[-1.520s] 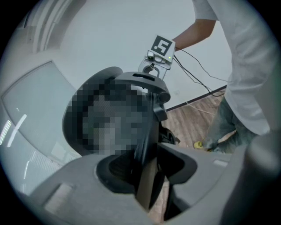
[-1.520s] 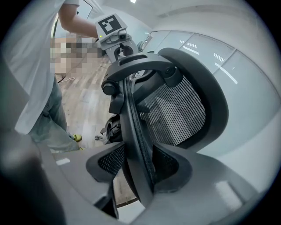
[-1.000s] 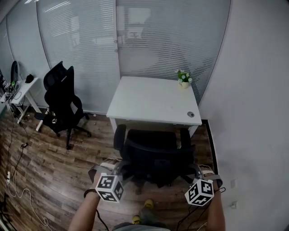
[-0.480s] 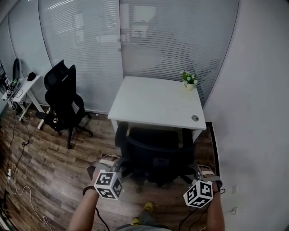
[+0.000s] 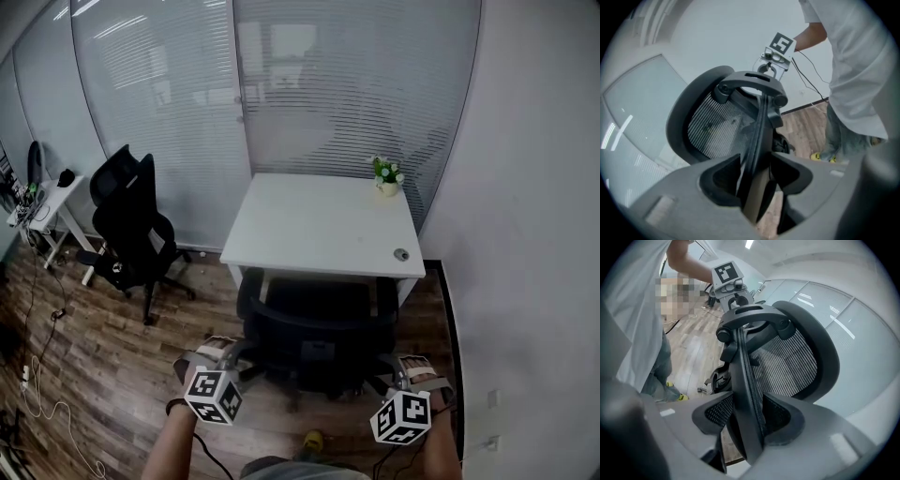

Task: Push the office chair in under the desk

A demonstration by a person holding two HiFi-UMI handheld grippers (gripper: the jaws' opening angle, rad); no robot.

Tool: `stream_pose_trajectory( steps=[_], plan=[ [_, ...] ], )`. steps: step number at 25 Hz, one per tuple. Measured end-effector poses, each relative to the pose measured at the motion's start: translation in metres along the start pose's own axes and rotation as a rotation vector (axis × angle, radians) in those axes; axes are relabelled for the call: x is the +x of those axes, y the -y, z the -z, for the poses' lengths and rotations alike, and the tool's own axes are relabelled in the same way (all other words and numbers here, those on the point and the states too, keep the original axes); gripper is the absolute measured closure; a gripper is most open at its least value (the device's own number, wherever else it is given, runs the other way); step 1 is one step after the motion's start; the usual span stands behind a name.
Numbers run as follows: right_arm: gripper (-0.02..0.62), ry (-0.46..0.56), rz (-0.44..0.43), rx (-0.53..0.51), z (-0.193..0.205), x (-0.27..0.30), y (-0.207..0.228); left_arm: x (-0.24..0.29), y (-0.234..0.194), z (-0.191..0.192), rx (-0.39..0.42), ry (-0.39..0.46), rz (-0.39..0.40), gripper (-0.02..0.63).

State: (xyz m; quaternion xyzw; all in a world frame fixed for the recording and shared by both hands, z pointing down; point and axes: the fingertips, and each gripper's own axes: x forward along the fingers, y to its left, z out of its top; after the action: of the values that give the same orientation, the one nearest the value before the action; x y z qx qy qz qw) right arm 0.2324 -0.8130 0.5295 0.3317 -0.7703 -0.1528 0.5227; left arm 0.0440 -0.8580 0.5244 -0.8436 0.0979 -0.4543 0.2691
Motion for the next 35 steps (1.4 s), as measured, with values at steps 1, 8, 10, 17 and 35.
stream_pose_trajectory(
  steps=[1,8,10,17,35],
  plan=[
    [0.402,0.004,-0.001,-0.003,0.001,-0.001,0.000,0.001,-0.001,-0.001,-0.005,0.000,-0.002,0.402],
    [0.402,0.061,-0.037,0.038,0.000,-0.008,0.002,0.002,-0.004,-0.003,-0.061,0.012,-0.046,0.367],
    [0.403,0.090,-0.032,0.063,0.000,-0.013,0.005,0.000,-0.007,-0.003,-0.083,0.024,-0.050,0.360],
    [0.403,0.173,0.002,0.204,0.003,-0.035,0.018,-0.020,-0.017,-0.008,-0.270,0.171,-0.082,0.352],
    [0.559,0.416,0.340,0.706,-0.001,-0.069,0.072,-0.070,-0.059,-0.016,-0.729,0.505,-0.394,0.479]
  ],
)
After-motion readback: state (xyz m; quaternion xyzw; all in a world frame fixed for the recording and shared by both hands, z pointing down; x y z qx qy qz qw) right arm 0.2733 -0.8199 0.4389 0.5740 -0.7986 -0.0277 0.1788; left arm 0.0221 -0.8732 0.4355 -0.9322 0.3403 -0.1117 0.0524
